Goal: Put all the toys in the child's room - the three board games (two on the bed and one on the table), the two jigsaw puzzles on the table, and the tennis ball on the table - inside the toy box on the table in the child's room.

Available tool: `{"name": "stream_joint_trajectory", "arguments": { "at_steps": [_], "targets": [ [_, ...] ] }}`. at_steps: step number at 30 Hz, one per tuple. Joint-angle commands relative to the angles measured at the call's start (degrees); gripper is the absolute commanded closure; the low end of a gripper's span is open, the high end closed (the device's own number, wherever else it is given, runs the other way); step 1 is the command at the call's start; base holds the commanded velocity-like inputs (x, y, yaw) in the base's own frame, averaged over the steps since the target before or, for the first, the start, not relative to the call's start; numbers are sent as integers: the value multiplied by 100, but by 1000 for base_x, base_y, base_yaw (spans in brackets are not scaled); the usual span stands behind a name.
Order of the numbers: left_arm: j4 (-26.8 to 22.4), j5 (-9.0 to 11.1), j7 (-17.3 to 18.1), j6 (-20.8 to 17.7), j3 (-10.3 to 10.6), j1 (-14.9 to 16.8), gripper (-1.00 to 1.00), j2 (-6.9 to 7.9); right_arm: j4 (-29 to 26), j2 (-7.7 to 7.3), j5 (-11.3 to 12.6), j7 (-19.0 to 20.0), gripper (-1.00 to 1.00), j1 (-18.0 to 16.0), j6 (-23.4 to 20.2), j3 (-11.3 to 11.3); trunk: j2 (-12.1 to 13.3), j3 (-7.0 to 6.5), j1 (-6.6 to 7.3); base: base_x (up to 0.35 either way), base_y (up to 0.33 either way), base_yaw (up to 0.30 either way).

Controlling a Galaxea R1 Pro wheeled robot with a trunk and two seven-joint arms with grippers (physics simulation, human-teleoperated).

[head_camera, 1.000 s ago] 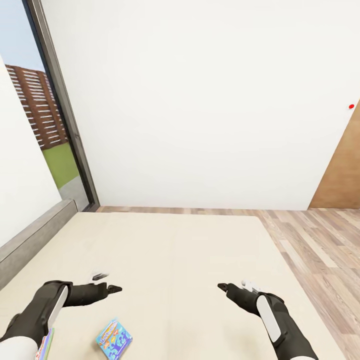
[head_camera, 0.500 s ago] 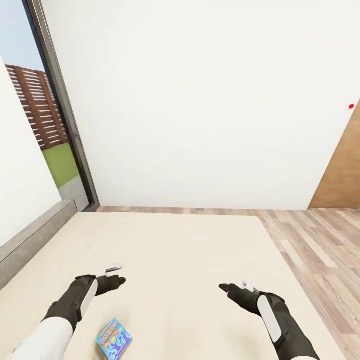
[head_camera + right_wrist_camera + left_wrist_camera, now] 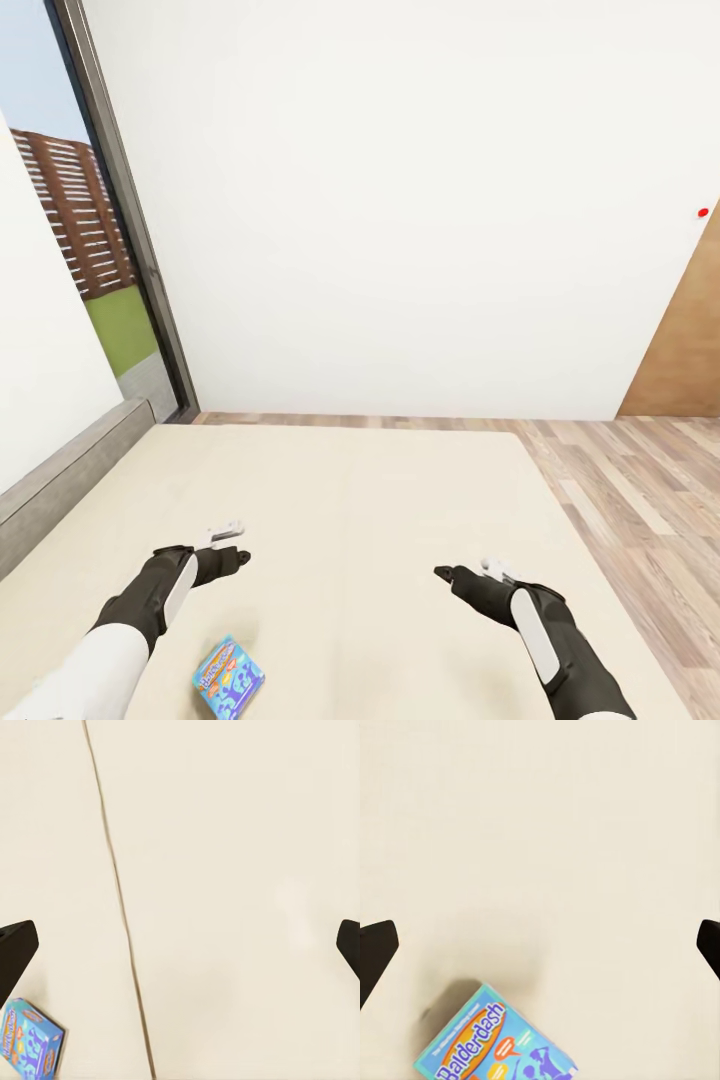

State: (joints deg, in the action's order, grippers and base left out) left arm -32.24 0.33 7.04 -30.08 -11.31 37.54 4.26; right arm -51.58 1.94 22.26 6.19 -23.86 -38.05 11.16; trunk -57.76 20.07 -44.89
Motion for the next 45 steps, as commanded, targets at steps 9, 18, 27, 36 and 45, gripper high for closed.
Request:
{"name": "stream_joint_trajectory", "arguments": {
  "at_steps": [9,18,27,36,45],
  "targets": [
    [-2,2,17,-41,-20,7,-100,-4,6,8,-19,-33,-100,-4,-33,-117,-5,68,0,0,0,-43],
    [-2,2,17,-42,-19,8,-100,-4,2,8,-19,-100,-100,-4,-35,-128,-5,140,0,0,0,-113],
    [-9,9,17,-27,-5,6,-100,-9,-1,8,-25,-108,-100,-4,-36,-131,-5,156,0,0,0,-20],
    [-11,4,22,-24,-15,7,-100,3,7,8,-21,-207,-100,-4,-36,-132,-5,157,0,0,63,-1],
    [-11,2,19,-24,-12,7,-100,8,15,8,-12,-239,-100,-4,-27,-129,-5,157,0,0,34,0]
  ]
}}
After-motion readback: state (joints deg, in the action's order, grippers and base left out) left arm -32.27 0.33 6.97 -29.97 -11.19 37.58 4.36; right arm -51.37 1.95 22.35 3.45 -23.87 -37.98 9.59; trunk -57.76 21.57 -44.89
